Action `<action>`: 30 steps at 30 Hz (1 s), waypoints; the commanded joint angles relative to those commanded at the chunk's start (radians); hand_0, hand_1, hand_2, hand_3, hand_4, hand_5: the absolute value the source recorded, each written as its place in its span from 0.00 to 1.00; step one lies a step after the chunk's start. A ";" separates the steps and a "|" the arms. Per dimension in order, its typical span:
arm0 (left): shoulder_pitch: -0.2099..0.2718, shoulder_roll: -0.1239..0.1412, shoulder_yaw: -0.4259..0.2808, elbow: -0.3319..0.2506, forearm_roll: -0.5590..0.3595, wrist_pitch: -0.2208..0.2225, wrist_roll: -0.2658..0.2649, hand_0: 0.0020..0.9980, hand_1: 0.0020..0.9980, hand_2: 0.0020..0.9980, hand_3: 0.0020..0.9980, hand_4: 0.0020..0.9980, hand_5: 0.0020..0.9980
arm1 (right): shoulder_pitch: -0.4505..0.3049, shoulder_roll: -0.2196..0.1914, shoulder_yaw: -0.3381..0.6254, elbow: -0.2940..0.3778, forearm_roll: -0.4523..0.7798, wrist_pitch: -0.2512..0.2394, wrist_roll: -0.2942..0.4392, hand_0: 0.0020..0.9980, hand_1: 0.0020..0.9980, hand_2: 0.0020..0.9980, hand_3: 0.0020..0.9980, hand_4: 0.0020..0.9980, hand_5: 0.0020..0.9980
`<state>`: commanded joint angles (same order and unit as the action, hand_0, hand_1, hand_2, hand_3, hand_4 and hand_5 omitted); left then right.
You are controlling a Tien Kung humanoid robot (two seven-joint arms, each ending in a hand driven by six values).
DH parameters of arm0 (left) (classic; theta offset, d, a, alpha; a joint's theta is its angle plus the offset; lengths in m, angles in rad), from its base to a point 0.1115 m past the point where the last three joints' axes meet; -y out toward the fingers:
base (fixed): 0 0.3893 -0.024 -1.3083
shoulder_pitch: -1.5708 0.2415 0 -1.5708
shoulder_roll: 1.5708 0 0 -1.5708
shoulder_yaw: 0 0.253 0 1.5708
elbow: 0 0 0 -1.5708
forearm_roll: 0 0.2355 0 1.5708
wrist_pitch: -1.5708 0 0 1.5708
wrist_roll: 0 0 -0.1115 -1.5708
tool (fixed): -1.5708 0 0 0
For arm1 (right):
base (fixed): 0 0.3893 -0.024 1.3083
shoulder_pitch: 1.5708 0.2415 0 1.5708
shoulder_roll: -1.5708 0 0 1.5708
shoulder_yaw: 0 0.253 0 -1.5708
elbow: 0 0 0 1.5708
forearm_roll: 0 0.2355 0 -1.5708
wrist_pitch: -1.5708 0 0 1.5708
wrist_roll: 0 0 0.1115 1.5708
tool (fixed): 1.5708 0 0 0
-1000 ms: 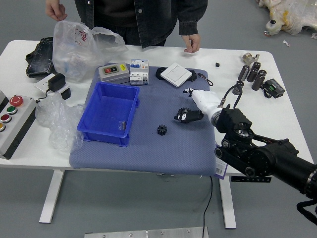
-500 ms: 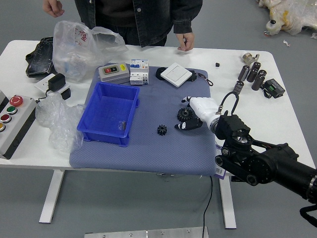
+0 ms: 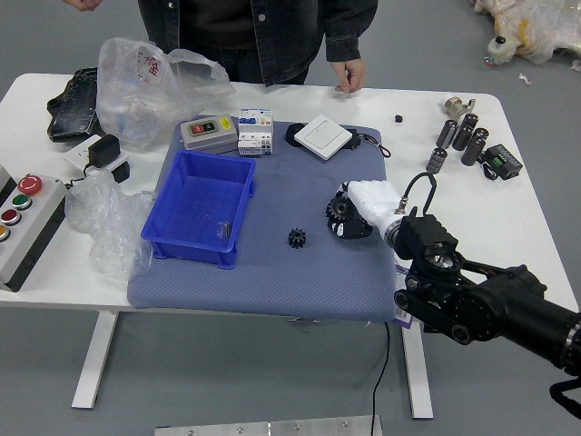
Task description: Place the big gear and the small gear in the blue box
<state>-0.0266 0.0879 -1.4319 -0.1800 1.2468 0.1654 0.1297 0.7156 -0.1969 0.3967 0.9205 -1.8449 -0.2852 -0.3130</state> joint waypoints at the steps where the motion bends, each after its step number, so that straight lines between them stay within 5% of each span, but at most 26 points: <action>1: 0.000 0.000 0.000 0.000 0.000 0.000 0.000 0.64 0.63 0.63 0.72 0.71 0.34 | 0.001 0.000 0.000 0.000 0.001 -0.002 0.001 0.57 0.56 0.50 0.55 0.49 0.00; 10: 0.003 -0.001 -0.008 0.000 0.006 0.000 0.002 0.64 0.63 0.63 0.72 0.71 0.34 | 0.032 -0.005 -0.003 0.059 -0.013 -0.013 -0.002 0.57 0.56 0.50 0.54 0.49 0.00; 18: 0.008 0.000 -0.021 0.000 0.030 -0.004 0.012 0.64 0.63 0.63 0.72 0.71 0.35 | 0.127 0.079 -0.072 0.178 -0.030 -0.025 -0.009 0.56 0.56 0.50 0.54 0.49 0.00; 23: 0.007 0.000 -0.021 0.000 0.033 -0.004 0.014 0.64 0.63 0.63 0.72 0.71 0.35 | 0.166 0.145 -0.119 0.174 -0.046 -0.025 -0.011 0.56 0.56 0.50 0.54 0.49 0.00; 30: 0.012 -0.001 -0.038 0.000 0.046 -0.005 0.022 0.64 0.63 0.63 0.71 0.71 0.35 | 0.176 0.148 -0.117 0.141 -0.038 -0.024 -0.013 0.56 0.56 0.50 0.54 0.49 0.00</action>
<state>-0.0145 0.0866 -1.4700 -0.1800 1.2930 0.1604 0.1513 0.8912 -0.0492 0.2802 1.0616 -1.8824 -0.3091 -0.3258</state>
